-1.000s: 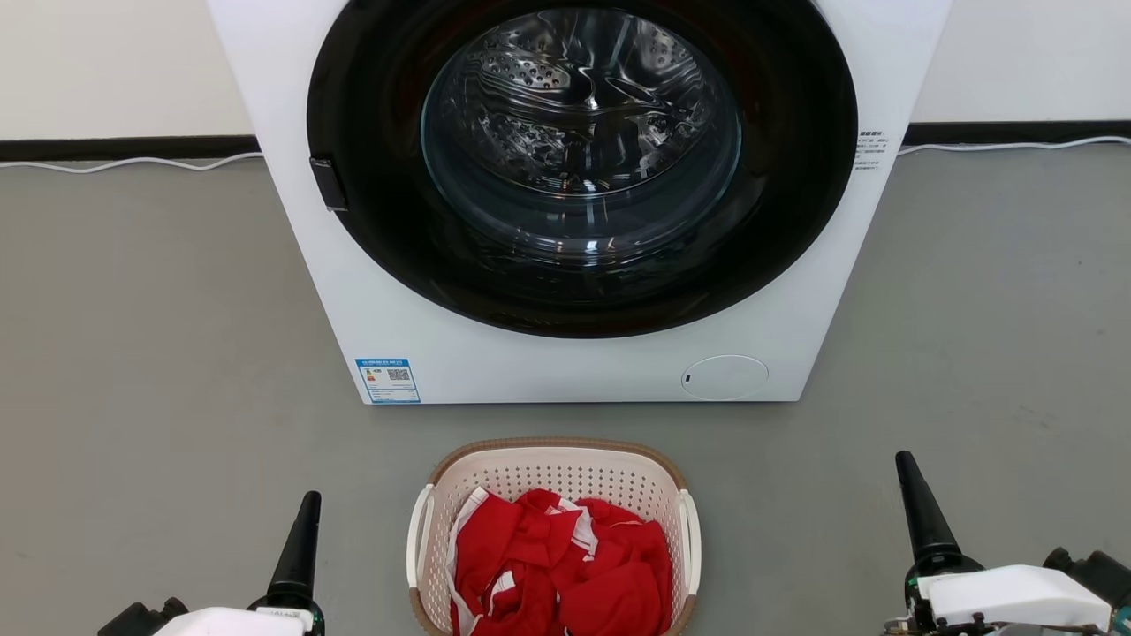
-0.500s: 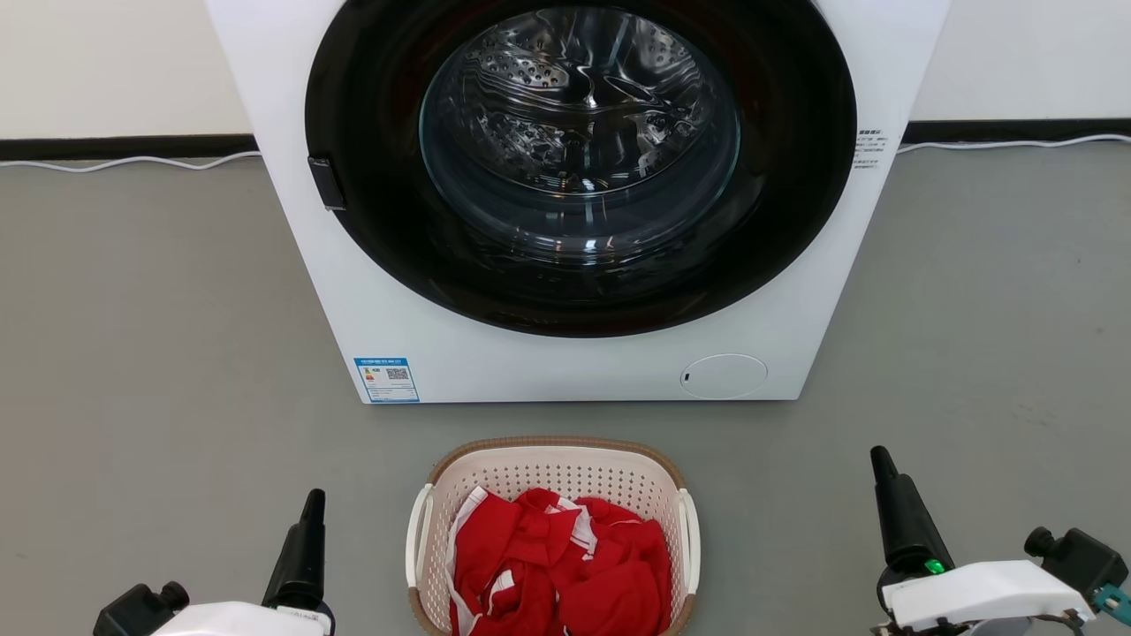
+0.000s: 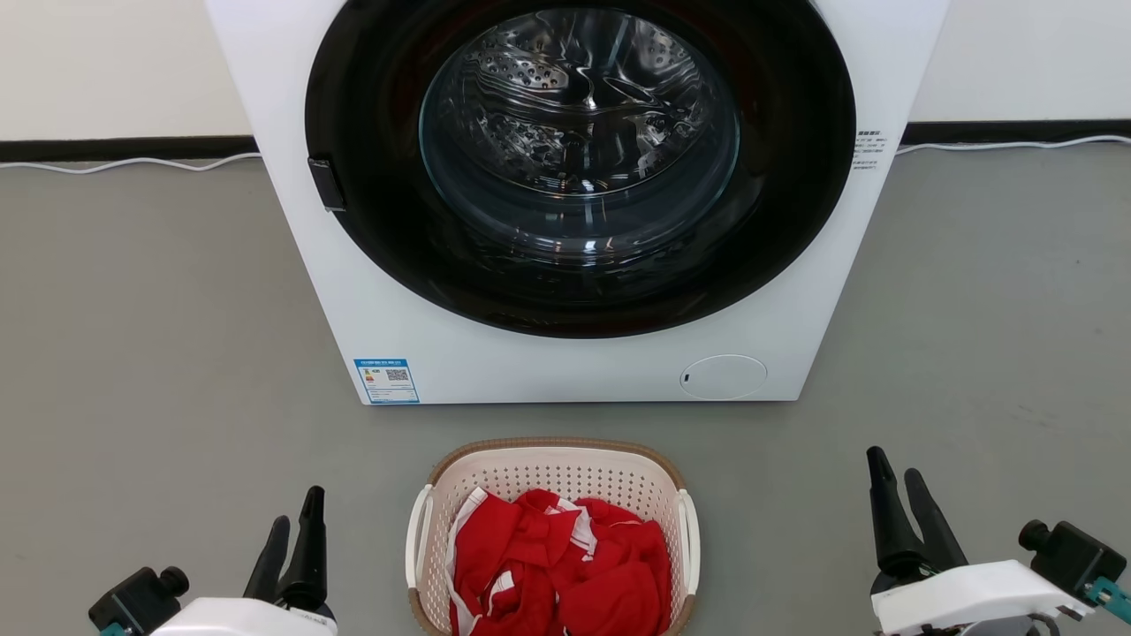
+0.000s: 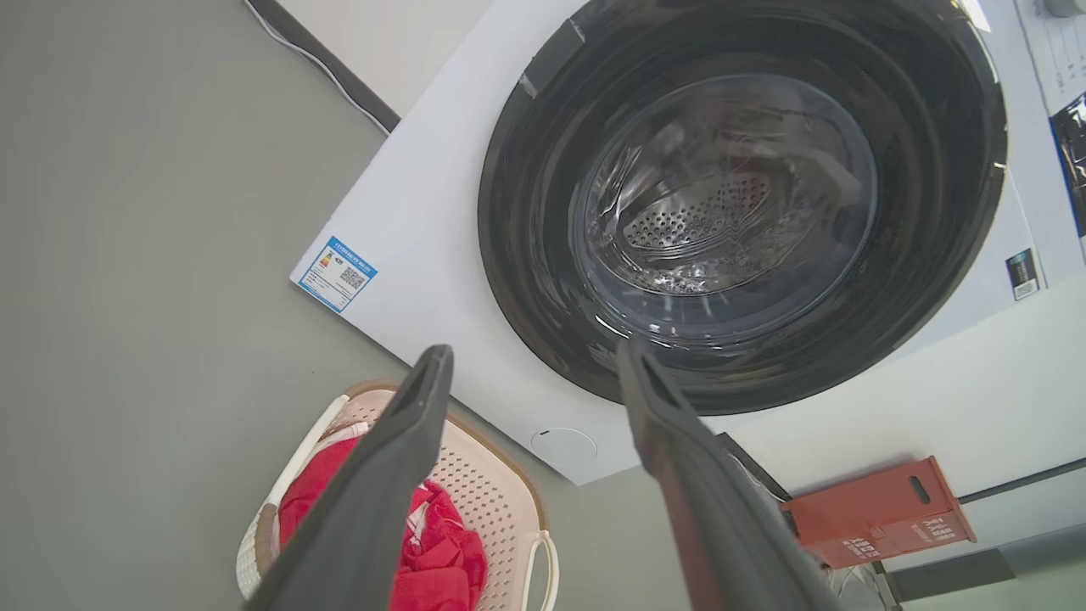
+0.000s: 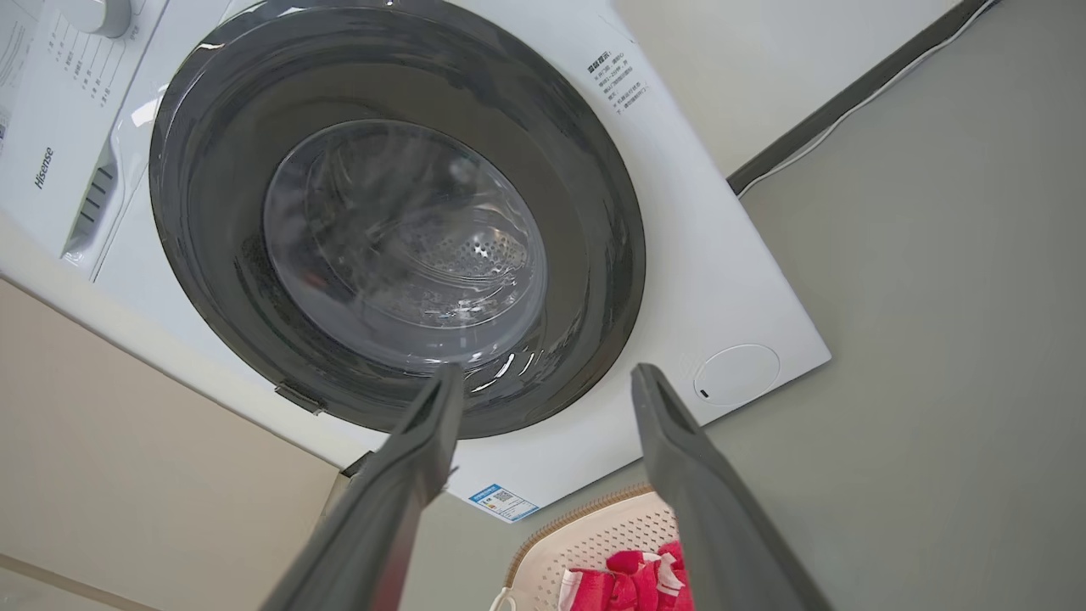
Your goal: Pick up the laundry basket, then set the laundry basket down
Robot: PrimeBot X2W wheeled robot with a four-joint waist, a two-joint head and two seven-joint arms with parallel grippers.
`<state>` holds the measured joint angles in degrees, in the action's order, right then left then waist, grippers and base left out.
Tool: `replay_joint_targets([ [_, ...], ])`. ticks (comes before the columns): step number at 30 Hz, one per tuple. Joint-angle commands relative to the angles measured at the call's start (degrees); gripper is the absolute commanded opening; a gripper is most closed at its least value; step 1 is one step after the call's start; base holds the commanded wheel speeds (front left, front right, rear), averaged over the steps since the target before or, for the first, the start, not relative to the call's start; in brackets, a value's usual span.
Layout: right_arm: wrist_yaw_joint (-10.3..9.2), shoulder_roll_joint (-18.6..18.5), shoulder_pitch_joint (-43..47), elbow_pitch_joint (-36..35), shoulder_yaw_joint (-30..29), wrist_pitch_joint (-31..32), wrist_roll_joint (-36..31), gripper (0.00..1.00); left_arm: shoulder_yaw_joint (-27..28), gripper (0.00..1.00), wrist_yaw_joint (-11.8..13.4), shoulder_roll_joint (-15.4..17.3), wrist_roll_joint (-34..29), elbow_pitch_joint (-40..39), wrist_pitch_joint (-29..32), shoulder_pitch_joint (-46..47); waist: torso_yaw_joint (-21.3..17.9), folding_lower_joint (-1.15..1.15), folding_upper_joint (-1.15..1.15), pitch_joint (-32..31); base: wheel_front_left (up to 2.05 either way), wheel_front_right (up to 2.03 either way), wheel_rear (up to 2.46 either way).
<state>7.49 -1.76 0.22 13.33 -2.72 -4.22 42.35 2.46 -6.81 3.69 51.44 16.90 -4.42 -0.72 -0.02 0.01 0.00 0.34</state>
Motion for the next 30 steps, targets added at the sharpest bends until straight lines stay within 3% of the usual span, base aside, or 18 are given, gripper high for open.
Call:
replay_joint_targets([
  [1,0.00,-0.64,-1.37,-1.42,0.59,-1.24,-2.71,1.00,0.68,1.00,-0.35,0.88,-2.56,-1.79,-0.96,1.70,-0.01,0.00,0.00,0.01,0.00,0.00,0.00],
  [30,0.00,-0.88,-0.52,-1.51,1.81,-6.07,-23.24,1.00,0.61,1.00,-0.52,2.54,-22.00,-2.36,-5.83,1.05,-0.08,0.00,0.00,0.33,0.00,0.00,0.00],
])
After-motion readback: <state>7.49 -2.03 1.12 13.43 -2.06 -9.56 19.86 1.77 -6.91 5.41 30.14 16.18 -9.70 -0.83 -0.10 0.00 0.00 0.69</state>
